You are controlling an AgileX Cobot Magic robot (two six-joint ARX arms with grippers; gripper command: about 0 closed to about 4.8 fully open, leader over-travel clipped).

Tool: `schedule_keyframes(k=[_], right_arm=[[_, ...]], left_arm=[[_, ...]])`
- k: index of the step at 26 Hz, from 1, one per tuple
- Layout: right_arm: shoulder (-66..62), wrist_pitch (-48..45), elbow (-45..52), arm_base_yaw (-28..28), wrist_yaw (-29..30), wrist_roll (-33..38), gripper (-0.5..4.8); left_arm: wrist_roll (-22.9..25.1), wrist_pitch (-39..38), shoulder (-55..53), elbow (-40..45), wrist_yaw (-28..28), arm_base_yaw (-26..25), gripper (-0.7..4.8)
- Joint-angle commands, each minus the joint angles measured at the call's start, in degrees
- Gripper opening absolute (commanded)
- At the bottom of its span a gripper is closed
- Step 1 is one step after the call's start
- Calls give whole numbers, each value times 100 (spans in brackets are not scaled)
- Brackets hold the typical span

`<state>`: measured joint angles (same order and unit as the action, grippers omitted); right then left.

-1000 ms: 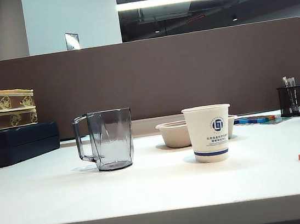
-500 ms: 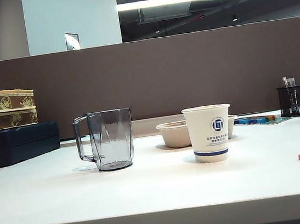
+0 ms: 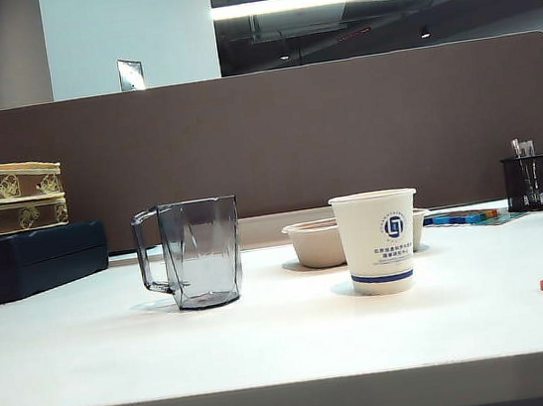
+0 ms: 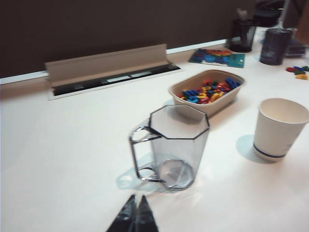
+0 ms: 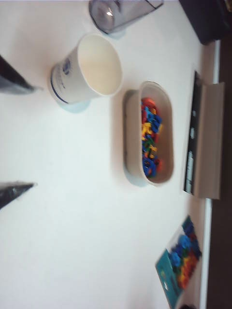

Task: Pick up the letter "c" and put it in the paper cup.

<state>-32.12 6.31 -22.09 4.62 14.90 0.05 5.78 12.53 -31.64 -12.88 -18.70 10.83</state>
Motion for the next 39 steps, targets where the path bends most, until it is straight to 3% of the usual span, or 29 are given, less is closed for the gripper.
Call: schedule_keyframes(k=[1,8,14,21,29,39], right_arm=[[-304,-50,-22,4,334,63,230],[-992,-55,-20,4,227,363,230],[-1823,-247,-22,11,-400,411,230],[-2146,-273,-22,243,-876,407,230],[-2643,-734,-20,1259,-2026,-96,230],[-3359,-1045,-20,1340,-2144,-162,230]], left_arm=[[-37,745,-304,-33,-109,136,-2],[-22,977,-1019,-33,-46,151,4],[-42,1718,-2017,-33,-59,153,3],[-20,1738,-2100,-33,-44,153,3],[-17,1735,-2100,-33,-42,153,3],[-15,1735,-2098,-33,-42,153,3]])
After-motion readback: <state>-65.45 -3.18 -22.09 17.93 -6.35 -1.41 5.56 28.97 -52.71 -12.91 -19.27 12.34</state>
